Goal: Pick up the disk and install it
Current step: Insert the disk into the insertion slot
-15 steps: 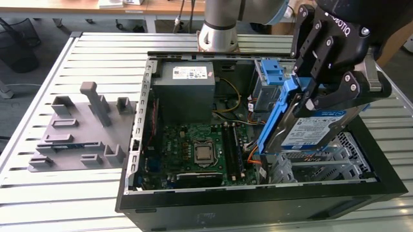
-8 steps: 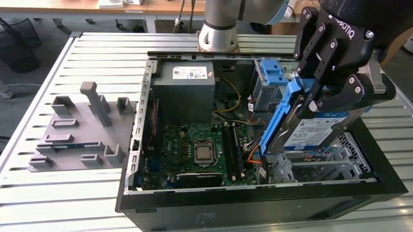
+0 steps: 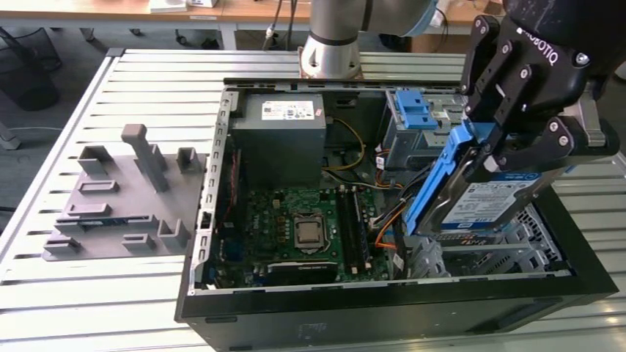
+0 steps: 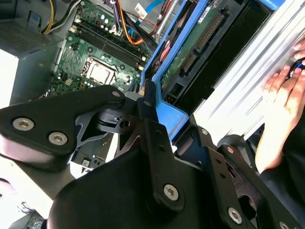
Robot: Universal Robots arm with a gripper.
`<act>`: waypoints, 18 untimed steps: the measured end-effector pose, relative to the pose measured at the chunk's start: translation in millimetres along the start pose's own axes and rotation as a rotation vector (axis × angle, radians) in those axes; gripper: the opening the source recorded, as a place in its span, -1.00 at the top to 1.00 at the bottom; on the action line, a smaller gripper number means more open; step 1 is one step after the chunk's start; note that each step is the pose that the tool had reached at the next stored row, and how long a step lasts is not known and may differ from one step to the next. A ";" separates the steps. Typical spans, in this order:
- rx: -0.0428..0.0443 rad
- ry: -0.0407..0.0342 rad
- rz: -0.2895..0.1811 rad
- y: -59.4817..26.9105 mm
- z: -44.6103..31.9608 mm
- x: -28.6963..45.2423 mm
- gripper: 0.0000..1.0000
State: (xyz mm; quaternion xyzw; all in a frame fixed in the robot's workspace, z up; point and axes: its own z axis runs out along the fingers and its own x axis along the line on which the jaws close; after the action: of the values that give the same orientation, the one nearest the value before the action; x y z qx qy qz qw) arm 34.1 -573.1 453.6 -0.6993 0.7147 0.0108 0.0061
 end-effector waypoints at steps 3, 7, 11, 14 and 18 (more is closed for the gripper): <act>0.0000 -0.0001 0.000 -4.0 1.4 -0.1 0.27; 0.0000 0.0000 0.000 -8.8 3.1 -0.1 0.27; 0.0000 0.0001 0.000 -12.2 4.1 -0.2 0.27; 0.0000 0.0000 0.000 -15.1 4.6 -0.2 0.27; 0.0000 -0.0001 0.000 -19.8 5.1 -0.3 0.27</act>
State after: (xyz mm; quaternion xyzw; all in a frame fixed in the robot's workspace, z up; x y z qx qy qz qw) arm 53.8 -573.1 448.3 -0.6993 0.7147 0.0109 0.0061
